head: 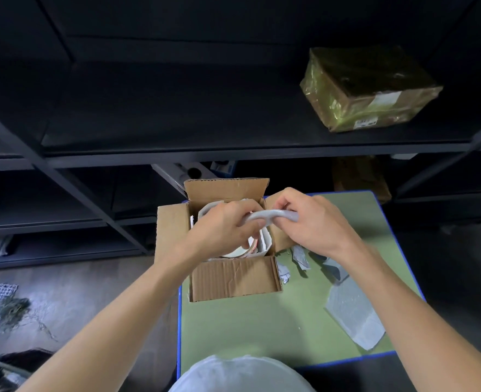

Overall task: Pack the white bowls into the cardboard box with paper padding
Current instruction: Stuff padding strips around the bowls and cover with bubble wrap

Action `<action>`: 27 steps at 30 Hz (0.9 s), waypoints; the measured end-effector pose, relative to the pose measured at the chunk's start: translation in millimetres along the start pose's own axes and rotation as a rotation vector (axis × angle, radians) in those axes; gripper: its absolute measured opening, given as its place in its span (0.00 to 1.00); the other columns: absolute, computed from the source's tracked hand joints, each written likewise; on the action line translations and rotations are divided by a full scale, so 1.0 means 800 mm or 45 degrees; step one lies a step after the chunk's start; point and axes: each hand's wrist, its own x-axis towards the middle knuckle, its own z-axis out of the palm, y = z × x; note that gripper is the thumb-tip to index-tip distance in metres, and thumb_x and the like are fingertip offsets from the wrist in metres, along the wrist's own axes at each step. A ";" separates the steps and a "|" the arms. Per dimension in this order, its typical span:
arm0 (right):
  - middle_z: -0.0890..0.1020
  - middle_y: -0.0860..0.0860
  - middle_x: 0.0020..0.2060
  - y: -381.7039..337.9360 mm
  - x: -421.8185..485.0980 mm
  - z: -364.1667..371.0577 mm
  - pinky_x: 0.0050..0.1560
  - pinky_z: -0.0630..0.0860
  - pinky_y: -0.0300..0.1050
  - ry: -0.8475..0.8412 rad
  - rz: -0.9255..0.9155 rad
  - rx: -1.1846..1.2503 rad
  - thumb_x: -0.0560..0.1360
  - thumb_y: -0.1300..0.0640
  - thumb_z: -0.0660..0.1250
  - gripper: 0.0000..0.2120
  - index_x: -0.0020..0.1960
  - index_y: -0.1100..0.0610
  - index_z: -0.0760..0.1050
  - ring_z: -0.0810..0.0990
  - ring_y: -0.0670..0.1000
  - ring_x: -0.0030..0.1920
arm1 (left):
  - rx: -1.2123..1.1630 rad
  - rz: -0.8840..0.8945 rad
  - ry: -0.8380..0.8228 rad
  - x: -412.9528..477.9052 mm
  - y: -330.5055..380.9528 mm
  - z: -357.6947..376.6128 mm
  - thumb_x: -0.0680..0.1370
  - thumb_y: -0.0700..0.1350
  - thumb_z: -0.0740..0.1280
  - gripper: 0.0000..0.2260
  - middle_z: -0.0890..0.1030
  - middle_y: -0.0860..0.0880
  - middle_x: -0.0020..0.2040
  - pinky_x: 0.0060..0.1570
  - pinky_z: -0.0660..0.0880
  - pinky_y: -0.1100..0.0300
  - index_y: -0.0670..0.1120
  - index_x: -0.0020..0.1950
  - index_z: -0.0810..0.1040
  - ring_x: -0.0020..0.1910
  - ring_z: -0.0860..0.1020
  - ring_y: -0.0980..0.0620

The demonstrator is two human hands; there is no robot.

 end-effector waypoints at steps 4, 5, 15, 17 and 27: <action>0.71 0.45 0.25 -0.012 -0.001 0.019 0.28 0.62 0.47 0.273 0.034 -0.227 0.77 0.50 0.63 0.06 0.48 0.50 0.66 0.71 0.54 0.29 | 0.054 -0.045 0.181 0.006 0.020 0.019 0.83 0.51 0.56 0.13 0.82 0.51 0.36 0.46 0.75 0.53 0.56 0.41 0.75 0.41 0.79 0.54; 0.68 0.44 0.24 -0.013 -0.002 0.019 0.26 0.58 0.46 0.321 0.047 -0.236 0.77 0.52 0.63 0.07 0.49 0.51 0.66 0.69 0.54 0.28 | 0.007 -0.048 0.148 0.007 0.026 0.023 0.84 0.50 0.53 0.16 0.82 0.48 0.35 0.44 0.74 0.54 0.56 0.39 0.73 0.40 0.79 0.52; 0.75 0.49 0.53 -0.021 -0.020 0.022 0.44 0.70 0.47 0.367 0.072 0.154 0.80 0.59 0.60 0.07 0.57 0.54 0.73 0.77 0.54 0.46 | -0.426 -0.233 0.110 0.021 0.037 0.040 0.82 0.46 0.55 0.10 0.81 0.48 0.46 0.45 0.80 0.53 0.50 0.59 0.73 0.44 0.82 0.51; 0.75 0.47 0.57 -0.021 -0.025 0.023 0.46 0.70 0.43 0.317 -0.027 0.179 0.81 0.56 0.61 0.11 0.63 0.52 0.73 0.76 0.50 0.52 | -0.739 -0.316 0.145 0.019 0.040 0.042 0.79 0.42 0.56 0.11 0.82 0.45 0.45 0.47 0.83 0.48 0.48 0.57 0.75 0.45 0.84 0.50; 0.72 0.47 0.58 0.004 -0.037 0.021 0.46 0.72 0.42 0.145 -0.089 0.290 0.76 0.65 0.62 0.19 0.64 0.53 0.67 0.76 0.50 0.54 | -0.893 -0.260 -0.130 0.011 0.048 0.022 0.81 0.44 0.60 0.11 0.86 0.45 0.48 0.57 0.78 0.47 0.46 0.56 0.81 0.49 0.84 0.47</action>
